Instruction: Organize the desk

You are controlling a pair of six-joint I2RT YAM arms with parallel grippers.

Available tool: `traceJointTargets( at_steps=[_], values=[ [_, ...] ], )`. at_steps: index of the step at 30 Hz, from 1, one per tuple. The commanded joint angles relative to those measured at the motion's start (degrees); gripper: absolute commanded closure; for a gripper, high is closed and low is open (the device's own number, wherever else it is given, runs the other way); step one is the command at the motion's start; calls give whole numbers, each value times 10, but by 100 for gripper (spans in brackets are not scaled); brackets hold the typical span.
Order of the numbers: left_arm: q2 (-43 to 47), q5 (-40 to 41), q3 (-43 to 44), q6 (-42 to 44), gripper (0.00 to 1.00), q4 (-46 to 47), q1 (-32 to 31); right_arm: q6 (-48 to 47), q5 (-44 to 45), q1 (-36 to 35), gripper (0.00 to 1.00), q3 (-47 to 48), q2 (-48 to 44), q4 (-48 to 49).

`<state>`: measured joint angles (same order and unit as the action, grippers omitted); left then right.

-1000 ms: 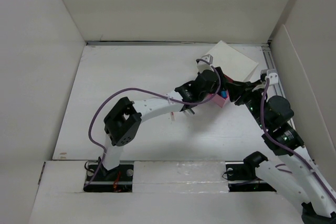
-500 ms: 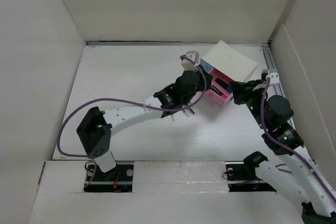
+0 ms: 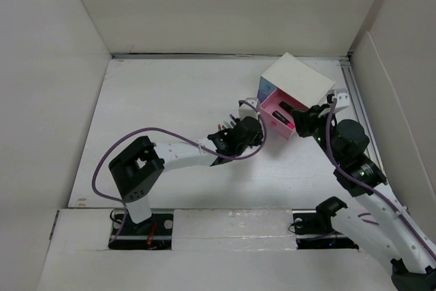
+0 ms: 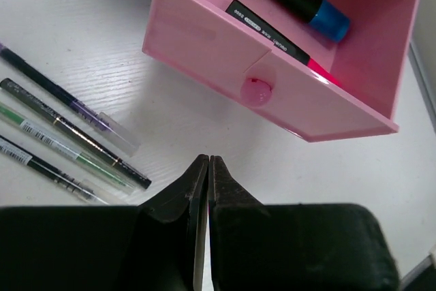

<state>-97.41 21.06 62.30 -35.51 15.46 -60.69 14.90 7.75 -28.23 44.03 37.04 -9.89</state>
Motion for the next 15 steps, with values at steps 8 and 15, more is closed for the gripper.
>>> traceJointTargets(
  at_steps=[8, 15],
  values=[
    [-81, -11, 111, 44, 100, -5, -1, -6, -12, -5, 67, -6, -6, 17],
    [-119, -24, 151, 51, 100, -5, 5, -9, -16, -5, 67, -3, -1, 21]
  ],
)
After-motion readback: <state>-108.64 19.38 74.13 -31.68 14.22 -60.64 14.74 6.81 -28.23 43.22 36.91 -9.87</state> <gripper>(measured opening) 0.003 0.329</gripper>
